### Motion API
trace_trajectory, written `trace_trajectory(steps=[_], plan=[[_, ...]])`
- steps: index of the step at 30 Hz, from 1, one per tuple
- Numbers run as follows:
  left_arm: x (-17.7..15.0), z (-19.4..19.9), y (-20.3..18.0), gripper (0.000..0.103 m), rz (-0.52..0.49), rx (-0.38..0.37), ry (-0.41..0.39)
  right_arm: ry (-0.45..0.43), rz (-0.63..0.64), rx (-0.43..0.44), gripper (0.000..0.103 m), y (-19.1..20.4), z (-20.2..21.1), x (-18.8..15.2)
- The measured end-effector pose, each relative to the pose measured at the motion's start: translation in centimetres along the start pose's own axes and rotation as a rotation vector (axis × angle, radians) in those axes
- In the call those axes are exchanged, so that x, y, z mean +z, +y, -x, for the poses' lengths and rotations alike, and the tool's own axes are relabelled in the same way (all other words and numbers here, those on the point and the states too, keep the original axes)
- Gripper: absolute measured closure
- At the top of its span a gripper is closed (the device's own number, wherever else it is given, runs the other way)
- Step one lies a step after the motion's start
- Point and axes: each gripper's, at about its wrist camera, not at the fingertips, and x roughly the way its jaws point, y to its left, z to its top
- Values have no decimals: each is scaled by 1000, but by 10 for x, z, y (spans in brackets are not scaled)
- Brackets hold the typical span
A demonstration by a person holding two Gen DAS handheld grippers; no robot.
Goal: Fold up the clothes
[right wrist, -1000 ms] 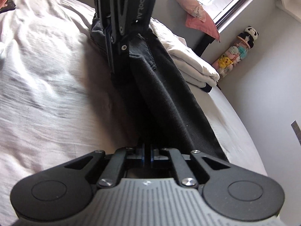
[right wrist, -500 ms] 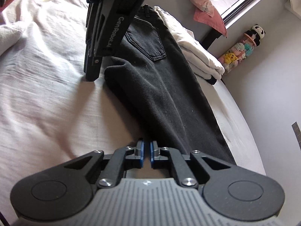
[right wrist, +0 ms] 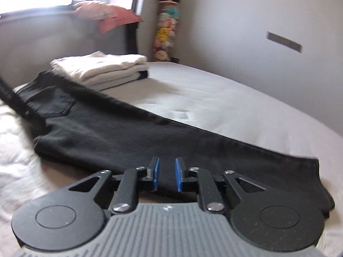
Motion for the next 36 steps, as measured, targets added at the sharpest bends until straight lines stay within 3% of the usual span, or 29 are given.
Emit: trace_trajectory(steps=[5,8,13,19,26,30,36], plan=[[13,-9,-6,87,-21,111,-122,51,-441,-130,67,-79,0,-15],[22,-21,5,87,28,116,-118,66,-667,-159,58,-124,4,-29],[32,-35,14,87,60,96,-105,55,-922,-198,44,-187,15,-50],[35,-47,10,87,4,102,-106,89,-1040,-258,36,-236,8,-64],[37,-53,18,85,54,83,-86,79,-1231,-247,33,-270,-24,-85],[38,-59,26,85,107,61,-58,38,-1240,-230,33,-276,-32,-90],[37,-63,27,85,110,61,-42,7,-1241,-202,40,-288,-40,-94]])
